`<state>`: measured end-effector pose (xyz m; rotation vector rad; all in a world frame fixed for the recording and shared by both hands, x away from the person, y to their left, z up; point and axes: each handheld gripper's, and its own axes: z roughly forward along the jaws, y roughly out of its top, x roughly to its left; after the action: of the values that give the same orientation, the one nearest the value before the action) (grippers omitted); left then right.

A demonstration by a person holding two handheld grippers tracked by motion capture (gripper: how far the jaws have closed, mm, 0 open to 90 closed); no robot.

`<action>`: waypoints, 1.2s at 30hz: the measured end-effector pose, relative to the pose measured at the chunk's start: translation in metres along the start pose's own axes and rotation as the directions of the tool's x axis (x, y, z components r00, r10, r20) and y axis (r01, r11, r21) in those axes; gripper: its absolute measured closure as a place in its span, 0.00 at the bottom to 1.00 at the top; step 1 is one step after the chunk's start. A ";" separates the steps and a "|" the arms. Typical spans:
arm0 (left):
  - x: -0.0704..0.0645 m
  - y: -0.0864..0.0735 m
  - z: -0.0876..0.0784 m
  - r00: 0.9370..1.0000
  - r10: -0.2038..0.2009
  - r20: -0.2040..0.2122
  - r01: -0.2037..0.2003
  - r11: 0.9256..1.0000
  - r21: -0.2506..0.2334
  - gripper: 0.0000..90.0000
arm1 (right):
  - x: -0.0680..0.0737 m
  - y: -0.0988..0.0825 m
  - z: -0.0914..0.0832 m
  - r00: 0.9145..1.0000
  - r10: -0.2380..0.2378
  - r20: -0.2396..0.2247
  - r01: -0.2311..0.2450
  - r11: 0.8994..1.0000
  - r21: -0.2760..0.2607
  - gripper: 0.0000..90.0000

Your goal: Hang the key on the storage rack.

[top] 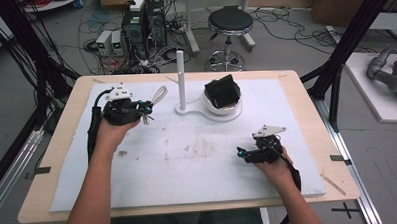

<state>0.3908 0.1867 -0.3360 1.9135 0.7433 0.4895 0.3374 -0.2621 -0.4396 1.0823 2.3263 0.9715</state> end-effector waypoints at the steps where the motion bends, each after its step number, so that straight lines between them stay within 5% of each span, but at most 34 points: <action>1: -0.001 0.005 -0.002 1.000 0.007 -0.002 -0.007 1.000 -0.010 0.90 | 0.000 0.000 0.000 1.000 0.000 -0.001 0.000 1.000 -0.001 0.21; 8: -0.009 0.039 -0.014 0.999 0.035 -0.019 -0.036 0.997 -0.062 0.90 | 0.001 0.001 0.000 1.000 -0.003 -0.004 0.003 1.000 -0.005 0.21; 17: -0.015 0.065 -0.011 0.997 0.074 -0.023 -0.076 0.995 -0.070 0.90 | 0.001 0.001 0.000 1.000 -0.002 -0.006 0.002 1.000 -0.004 0.21; 36: -0.022 0.082 0.025 0.994 0.104 -0.039 -0.105 0.994 -0.009 0.90 | 0.001 0.001 0.000 1.000 -0.007 -0.007 0.007 1.000 -0.005 0.21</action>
<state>0.4135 0.1289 -0.2735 1.9445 0.6661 0.5957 0.3374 -0.2606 -0.4391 1.0698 2.3307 0.9801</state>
